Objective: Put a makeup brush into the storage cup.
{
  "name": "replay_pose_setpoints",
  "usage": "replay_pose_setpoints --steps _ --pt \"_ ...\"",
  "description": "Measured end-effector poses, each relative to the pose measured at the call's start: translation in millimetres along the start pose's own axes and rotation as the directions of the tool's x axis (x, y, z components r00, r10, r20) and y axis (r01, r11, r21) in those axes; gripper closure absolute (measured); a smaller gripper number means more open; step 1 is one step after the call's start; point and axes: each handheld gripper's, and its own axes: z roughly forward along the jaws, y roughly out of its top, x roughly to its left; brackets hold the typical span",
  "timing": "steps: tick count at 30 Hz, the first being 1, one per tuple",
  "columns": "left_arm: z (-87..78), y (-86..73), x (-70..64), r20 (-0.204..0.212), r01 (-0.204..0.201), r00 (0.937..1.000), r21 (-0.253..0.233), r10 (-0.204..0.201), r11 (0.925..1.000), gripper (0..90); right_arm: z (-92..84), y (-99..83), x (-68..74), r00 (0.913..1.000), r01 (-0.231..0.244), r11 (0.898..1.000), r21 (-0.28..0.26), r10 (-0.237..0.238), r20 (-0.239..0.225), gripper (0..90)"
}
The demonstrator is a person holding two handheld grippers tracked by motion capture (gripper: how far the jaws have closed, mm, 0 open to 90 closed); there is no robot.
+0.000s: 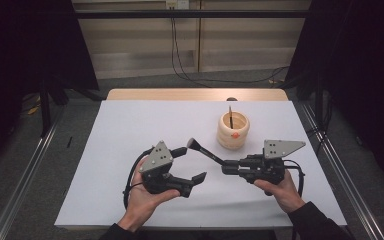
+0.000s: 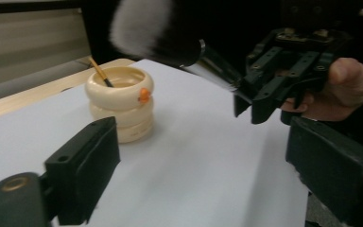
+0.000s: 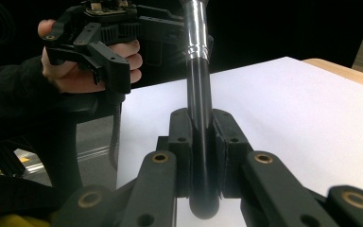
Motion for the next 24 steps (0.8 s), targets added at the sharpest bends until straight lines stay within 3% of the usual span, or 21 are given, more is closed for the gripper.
replay_pose_setpoints --steps 7,8,12,14,15,18,20,24 --pt "8.1 2.5 -2.3 -0.005 0.003 1.0 -0.022 -0.003 0.9998 13.4 2.0 0.0 0.3 1.0 0.006 1.0 0.002 -0.006 -0.004 79.4" --pt "8.8 2.9 -1.4 0.015 0.003 0.9999 -0.038 -0.003 0.9993 15.9 2.0 0.0 0.5 1.0 0.007 1.0 0.004 -0.007 -0.002 79.4" --pt "7.0 7.9 -1.6 -0.004 0.029 0.9996 -0.056 -0.03 0.998 26.2 2.5 0.0 0.9 0.9999 0.01 1.0 0.007 -0.01 0.004 79.5" --pt "8.7 10.7 -0.1 0.023 0.04 0.999 -0.059 -0.038 0.9975 31.5 2.8 0.0 1.0 0.9999 0.011 1.0 0.006 -0.011 0.005 79.5" --pt "8.5 12.2 -0.2 0.007 0.04 0.9992 -0.051 -0.04 0.9979 33.6 2.8 0.2 1.1 0.9999 0.011 1.0 0.007 -0.011 0.008 79.5" --pt "12.2 13.7 -2.0 0.027 0.053 0.9983 -0.062 -0.052 0.9966 40.9 3.0 0.5 1.7 0.9999 0.013 1.0 0.005 -0.013 0.01 79.5" --pt "15.7 14.0 -2.9 0.023 0.081 0.9966 -0.064 -0.079 0.9946 40.9 3.4 0.5 1.5 0.9999 0.009 1.0 0.002 -0.009 0.01 79.5" --pt "19.0 12.5 -1.6 0.037 0.117 0.9927 -0.078 -0.115 0.99 50.3 3.3 0.4 1.6 0.9998 0.011 1.0 0.001 -0.011 0.016 79.5"
